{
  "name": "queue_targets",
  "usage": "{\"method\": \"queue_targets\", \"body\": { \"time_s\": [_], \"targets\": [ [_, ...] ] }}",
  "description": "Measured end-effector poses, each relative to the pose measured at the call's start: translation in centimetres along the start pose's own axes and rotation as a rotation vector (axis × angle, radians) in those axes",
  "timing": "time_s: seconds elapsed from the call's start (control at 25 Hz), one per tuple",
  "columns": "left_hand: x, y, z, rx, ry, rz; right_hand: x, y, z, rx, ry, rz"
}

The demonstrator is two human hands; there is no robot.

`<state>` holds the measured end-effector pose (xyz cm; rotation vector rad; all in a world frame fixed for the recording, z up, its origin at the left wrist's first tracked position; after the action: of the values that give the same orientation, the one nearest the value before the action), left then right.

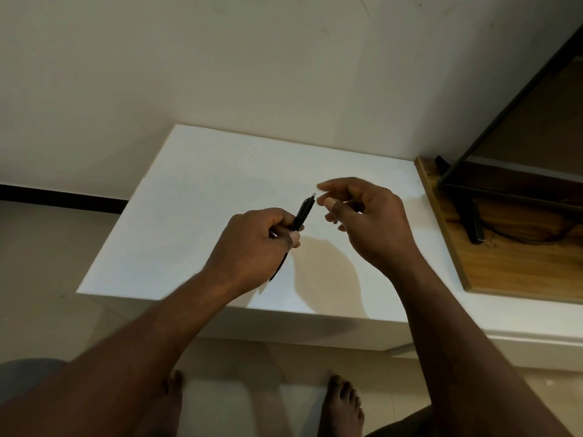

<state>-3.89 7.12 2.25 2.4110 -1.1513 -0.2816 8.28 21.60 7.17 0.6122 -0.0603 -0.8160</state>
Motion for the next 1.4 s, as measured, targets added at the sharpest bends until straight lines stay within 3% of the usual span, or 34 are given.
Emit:
{"method": "queue_targets", "body": {
  "time_s": [0.12,0.36,0.6,0.72,1.4],
  "targets": [
    [0.0,0.1,0.2,0.004,0.008,-0.005,-0.5,1.6,-2.2,0.064,-0.096,-0.068],
    [-0.1,-0.2,0.5,-0.042,0.003,0.001,-0.6,0.3,-4.7,0.402,-0.116,-0.005],
    [-0.2,-0.1,0.6,-0.072,-0.021,-0.015,0.0,-3.1,-7.2,0.589,-0.177,0.272],
    [-0.2,-0.2,0.6,-0.079,-0.032,-0.017,0.2,-3.8,-7.4,0.671,-0.181,0.324],
    [-0.1,0.1,0.4,-0.096,-0.036,-0.027,0.0,-2.7,-6.4,0.629,-0.157,0.078]
  ]
}}
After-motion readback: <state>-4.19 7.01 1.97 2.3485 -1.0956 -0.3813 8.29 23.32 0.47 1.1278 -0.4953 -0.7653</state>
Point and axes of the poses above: each hand's wrist, its own x-axis away from the middle knuckle, its own y-axis out of the back of the hand, z = x × y, the point moved 10 cm from there along -x, towards the middle knuckle, and after that the axes turned 2 degrees about y, right-handed, at the moved point
